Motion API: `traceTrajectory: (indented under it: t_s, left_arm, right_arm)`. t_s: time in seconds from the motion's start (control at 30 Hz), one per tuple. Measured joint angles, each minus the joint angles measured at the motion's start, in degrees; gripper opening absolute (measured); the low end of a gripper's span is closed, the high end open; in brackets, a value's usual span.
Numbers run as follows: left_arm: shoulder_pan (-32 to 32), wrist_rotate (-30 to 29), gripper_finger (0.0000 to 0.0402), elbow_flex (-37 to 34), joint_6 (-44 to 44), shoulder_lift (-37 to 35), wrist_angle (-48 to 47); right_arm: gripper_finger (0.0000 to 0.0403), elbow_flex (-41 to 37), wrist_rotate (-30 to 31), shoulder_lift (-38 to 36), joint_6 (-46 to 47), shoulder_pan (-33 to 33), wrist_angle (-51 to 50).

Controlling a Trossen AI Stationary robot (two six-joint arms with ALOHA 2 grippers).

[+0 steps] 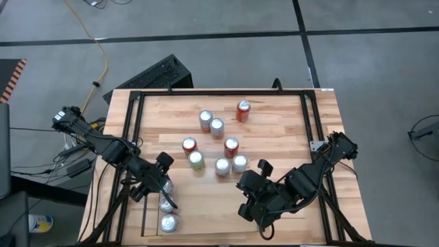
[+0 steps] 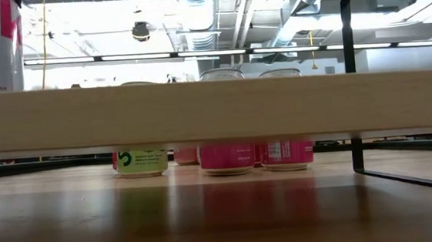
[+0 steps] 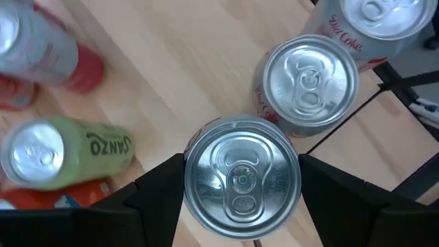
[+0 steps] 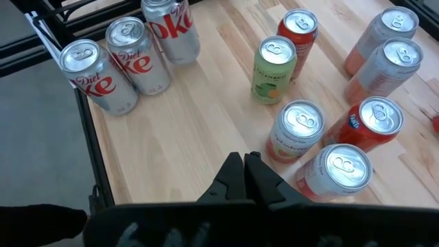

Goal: Place canned beverage on shelf
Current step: Put the silver soda can on the shelf aligned with the other silver soda can

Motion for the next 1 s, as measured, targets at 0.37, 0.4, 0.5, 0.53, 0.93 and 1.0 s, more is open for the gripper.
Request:
traceTrajectory:
  t_s: [0.37, 0.4, 0.5, 0.53, 0.93, 1.0]
  left_arm:
    - [0.0, 2.0, 0.0249, 0.0, 10.4, 0.5, 0.1]
    - [0.2, 2.0, 0.0249, 0.0, 11.1, 0.5, 0.1]
    - [1.0, 2.6, 0.0249, 0.0, 13.5, 0.5, 0.2]
    - [1.4, 3.1, 0.0249, 0.0, 13.8, 0.5, 0.1]
    - [4.2, 9.3, 0.0249, 0.0, 23.3, 3.1, -0.6]
    - [4.3, 9.6, 0.0249, 0.0, 25.7, 4.1, -1.3]
  right_arm:
    - [0.0, 0.0, 0.0, 0.0, -0.5, 0.0, -1.1]
    - [0.0, 0.0, 0.0, 0.0, -0.4, 0.0, -1.3]
    - [0.0, 0.0, 0.0, 0.0, -0.4, -0.2, -2.1]
    - [0.0, 0.0, 0.0, 0.0, -0.4, -0.2, -2.2]
    - [0.0, 0.0, 0.0, 0.0, -0.4, -0.7, -3.9]
    - [0.0, 0.0, 0.0, 0.0, -0.4, -0.7, -4.3]
